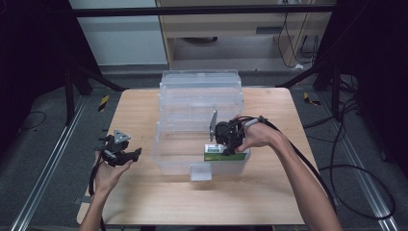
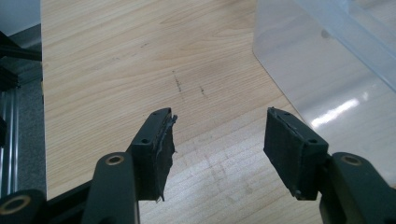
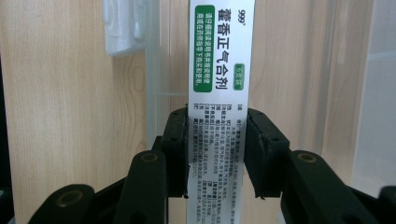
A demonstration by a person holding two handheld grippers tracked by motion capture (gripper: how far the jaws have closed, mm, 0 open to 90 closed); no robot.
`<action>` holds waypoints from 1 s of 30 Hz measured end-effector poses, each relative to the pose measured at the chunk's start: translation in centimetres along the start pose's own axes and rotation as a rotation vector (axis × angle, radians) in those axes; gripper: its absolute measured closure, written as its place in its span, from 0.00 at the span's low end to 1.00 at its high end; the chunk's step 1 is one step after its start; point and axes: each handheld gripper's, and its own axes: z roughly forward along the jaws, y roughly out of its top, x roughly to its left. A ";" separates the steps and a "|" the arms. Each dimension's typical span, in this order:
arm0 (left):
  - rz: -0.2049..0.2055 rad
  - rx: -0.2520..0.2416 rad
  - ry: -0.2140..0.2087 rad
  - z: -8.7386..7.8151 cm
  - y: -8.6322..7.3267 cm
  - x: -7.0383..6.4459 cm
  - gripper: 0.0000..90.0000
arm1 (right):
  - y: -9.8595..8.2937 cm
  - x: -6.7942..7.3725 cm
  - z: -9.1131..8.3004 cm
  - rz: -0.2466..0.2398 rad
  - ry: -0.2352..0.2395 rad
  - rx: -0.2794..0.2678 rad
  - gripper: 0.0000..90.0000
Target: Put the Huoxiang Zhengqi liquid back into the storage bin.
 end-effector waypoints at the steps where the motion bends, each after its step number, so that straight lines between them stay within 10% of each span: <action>1: 0.000 0.000 0.000 0.0 0.0 0.0 0.46 | 0.0 0.0 0.1 0.001 -0.001 0.000 0.70; 30: 0.006 0.006 -0.001 0.1 0.0 -0.2 0.46 | -1.2 -0.2 0.1 0.044 -0.020 -0.029 0.69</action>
